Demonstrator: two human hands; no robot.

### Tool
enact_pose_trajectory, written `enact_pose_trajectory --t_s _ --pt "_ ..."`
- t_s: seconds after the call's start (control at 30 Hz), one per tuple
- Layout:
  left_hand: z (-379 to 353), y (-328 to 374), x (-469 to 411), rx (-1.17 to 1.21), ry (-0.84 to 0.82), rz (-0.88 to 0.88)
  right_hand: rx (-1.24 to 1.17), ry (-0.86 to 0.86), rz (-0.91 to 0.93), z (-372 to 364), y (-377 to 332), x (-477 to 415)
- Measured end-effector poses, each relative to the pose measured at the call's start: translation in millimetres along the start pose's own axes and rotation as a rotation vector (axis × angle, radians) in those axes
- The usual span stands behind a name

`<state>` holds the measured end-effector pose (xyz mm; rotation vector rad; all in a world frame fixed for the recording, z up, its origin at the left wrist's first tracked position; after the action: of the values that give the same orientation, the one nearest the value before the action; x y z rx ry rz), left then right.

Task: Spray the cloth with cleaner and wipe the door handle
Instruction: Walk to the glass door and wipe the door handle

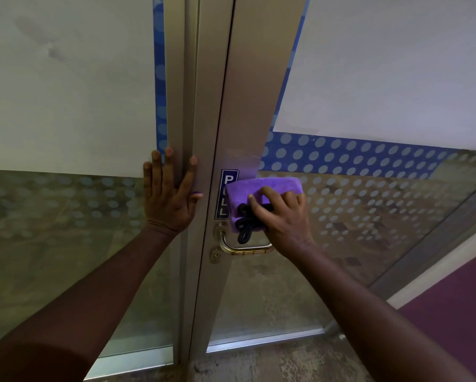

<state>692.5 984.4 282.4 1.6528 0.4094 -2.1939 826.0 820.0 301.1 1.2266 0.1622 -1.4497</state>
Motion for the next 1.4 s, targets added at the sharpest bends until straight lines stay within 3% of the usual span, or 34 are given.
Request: enact_pose_trajectory --t_s 0.43,0.8,1.2,1.33,1.4 --pt "0.0 0.6 1.2 -0.009 0.036 -0.010 0.065 0.008 0.322 -12.8 -7.0 10.6" --pt "0.0 -0.6 1.2 -0.006 0.042 -0.013 0.085 -0.157 0.516 -18.1 -5.5 19.9" --pt "-1.1 -1.3 1.4 -0.003 0.038 -0.017 0.191 -0.374 0.456 -4.4 -6.7 7.4" --pt "-1.6 -1.4 0.8 0.002 0.037 -0.017 0.247 -0.493 0.326 3.3 10.0 6.8" --pt "-1.0 -0.8 0.3 0.003 0.042 -0.017 0.266 -0.470 0.218 14.1 24.3 3.3"
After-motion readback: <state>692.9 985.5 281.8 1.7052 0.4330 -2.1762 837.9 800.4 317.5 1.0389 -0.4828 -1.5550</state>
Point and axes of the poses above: each hand's wrist, its own x-axis away from the middle knuckle, its own z-axis out of the back of the hand, y = z × x, the point moved 7 cm from there along -x, towards the middle knuckle, and after that the axes turned 9 degrees about x, right-handed, at the moved point
